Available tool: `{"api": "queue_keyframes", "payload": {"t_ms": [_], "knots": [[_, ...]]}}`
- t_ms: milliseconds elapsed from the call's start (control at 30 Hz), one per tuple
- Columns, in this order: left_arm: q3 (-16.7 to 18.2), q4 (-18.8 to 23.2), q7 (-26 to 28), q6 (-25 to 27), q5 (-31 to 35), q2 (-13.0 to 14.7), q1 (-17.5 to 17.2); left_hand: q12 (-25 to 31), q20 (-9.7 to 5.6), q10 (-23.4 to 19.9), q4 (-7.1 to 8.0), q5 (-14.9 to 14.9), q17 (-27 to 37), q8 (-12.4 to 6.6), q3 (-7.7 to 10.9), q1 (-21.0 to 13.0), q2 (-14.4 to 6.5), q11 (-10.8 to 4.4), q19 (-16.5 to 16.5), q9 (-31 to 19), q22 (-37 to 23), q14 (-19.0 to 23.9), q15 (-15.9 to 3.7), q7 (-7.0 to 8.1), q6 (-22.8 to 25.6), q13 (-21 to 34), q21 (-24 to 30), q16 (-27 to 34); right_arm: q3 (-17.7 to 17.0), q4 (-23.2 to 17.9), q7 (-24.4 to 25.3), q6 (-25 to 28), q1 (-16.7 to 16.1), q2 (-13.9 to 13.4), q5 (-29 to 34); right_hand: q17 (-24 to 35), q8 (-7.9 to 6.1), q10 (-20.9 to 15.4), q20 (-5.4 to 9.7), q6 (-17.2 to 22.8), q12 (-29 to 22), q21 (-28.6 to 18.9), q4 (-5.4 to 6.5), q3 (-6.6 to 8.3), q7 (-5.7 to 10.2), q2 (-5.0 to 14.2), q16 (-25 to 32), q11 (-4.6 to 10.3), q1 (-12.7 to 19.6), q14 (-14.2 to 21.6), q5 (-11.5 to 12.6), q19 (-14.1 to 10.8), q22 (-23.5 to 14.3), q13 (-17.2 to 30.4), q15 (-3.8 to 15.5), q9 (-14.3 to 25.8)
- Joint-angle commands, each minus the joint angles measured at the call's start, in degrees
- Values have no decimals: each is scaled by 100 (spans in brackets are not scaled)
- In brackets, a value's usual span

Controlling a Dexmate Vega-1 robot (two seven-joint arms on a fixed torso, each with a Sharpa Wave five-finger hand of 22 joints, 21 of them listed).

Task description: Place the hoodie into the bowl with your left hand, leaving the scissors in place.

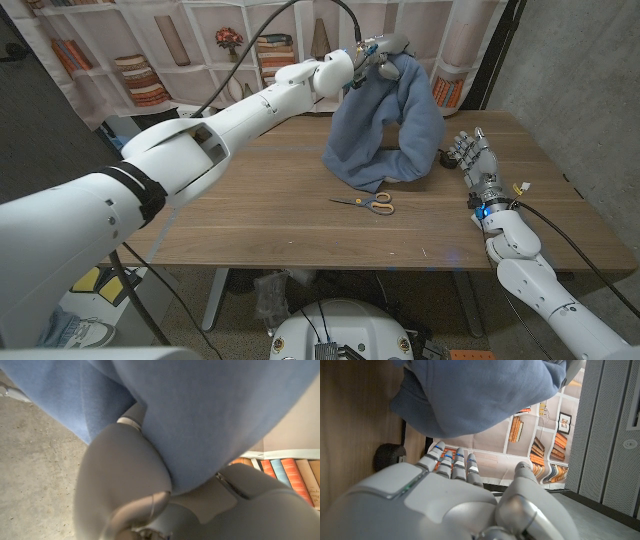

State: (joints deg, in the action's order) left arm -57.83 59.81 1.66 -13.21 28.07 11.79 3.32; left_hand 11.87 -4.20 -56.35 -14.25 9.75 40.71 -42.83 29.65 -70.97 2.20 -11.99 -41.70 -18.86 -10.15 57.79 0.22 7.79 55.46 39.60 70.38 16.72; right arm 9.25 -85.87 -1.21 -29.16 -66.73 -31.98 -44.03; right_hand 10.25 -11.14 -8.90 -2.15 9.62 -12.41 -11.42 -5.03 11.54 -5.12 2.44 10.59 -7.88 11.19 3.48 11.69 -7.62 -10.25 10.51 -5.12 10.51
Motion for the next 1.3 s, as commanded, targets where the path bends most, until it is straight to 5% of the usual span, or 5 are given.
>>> {"api": "queue_keyframes", "payload": {"t_ms": [33,1300], "knots": [[-168,-189,-64,-75,79,-109,55,27,-595,-28,690,40,13,-41,747,-7,-64,-14,30,-7,1,962,-1305,-48,18,13,-6,-30,-2,-11,22,2,-30,-1,-2,19,1,-34,-19,50,0,-6,-32,0,-14,29,6,12,52,40,-23,-50,-28,29,-22,25],[-564,-1148,-116,-434,-52,-600,137,39,-585,4,678,39,22,-94,783,-6,-66,-11,102,18,2,942,-1302,-83,-20,-2,9,-131,-18,31,-19,-51,-66,32,-40,17,0,-38,-15,53,1,-6,-48,0,-11,41,5,12,65,42,-19,-51,-28,29,-27,25]]}}
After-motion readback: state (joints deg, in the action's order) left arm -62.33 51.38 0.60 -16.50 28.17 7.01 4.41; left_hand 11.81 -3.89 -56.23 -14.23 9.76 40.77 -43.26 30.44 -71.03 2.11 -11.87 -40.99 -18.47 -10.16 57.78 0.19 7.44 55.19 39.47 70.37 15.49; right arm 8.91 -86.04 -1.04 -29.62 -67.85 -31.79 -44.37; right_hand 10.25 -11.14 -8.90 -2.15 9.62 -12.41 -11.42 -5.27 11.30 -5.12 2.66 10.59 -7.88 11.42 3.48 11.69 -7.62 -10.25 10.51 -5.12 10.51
